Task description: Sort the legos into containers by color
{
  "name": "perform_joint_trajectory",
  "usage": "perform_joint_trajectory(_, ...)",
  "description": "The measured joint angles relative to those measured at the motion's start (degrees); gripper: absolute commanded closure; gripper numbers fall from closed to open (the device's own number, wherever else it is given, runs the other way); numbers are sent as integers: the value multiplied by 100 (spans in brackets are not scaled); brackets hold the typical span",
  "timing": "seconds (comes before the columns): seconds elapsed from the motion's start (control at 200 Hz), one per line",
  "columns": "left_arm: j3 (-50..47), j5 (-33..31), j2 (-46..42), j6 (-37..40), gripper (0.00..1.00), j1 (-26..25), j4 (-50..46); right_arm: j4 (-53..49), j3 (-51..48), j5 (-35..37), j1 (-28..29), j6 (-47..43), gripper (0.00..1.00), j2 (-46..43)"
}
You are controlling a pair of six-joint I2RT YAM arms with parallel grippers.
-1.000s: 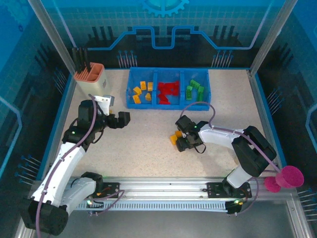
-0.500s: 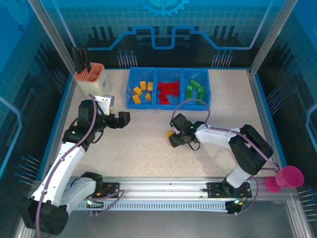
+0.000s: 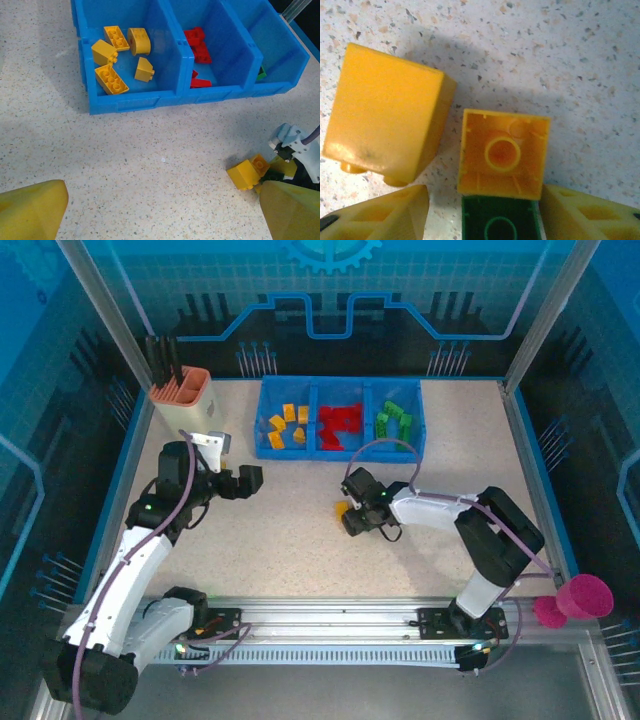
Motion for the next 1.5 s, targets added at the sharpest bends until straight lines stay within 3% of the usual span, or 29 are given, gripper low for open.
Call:
perform_joint_trajectory(0.155,0,0,0,-2,1,7,0,-92,-22,7,-57,-72,49,-236)
perform_joint_trajectory(0.415,2,0,0,-2,1,13,-22,-184,-140,-33,-74,-105,48,-251)
perform_joint_trajectory(0.615,184,9,118,-28,1,22,-131,-155,-240,-92,-188,-138,69,-254)
perform_joint_trajectory(0.756,487,44,415,-46,1,-94,-389,-142,-240,-223,-289,-190,73,-282)
perform_joint_trajectory(0.896,876,-225,946,-234,1,-844,-695,-625,-144,-417,-597,-243,73,-741)
perform_joint_trajectory(1.021,890,-603,1517,-678,2,-2039,-704,-929,479,-544,-1344,-455,74,-1593)
perform_joint_trajectory(1.121,800,-811,2149,-1134,3,-2898,-577,-743,1231,-647,-2015,-728,74,-1775)
perform_joint_trajectory(1.291,789,-1113,3233,-2004,6,-3681,-354,-210,2267,-813,-2804,-1156,75,-935)
perform_joint_trajectory(1.501,1108,-1366,4203,-2955,7,-4061,90,96,2782,-1082,-3099,-1414,75,595)
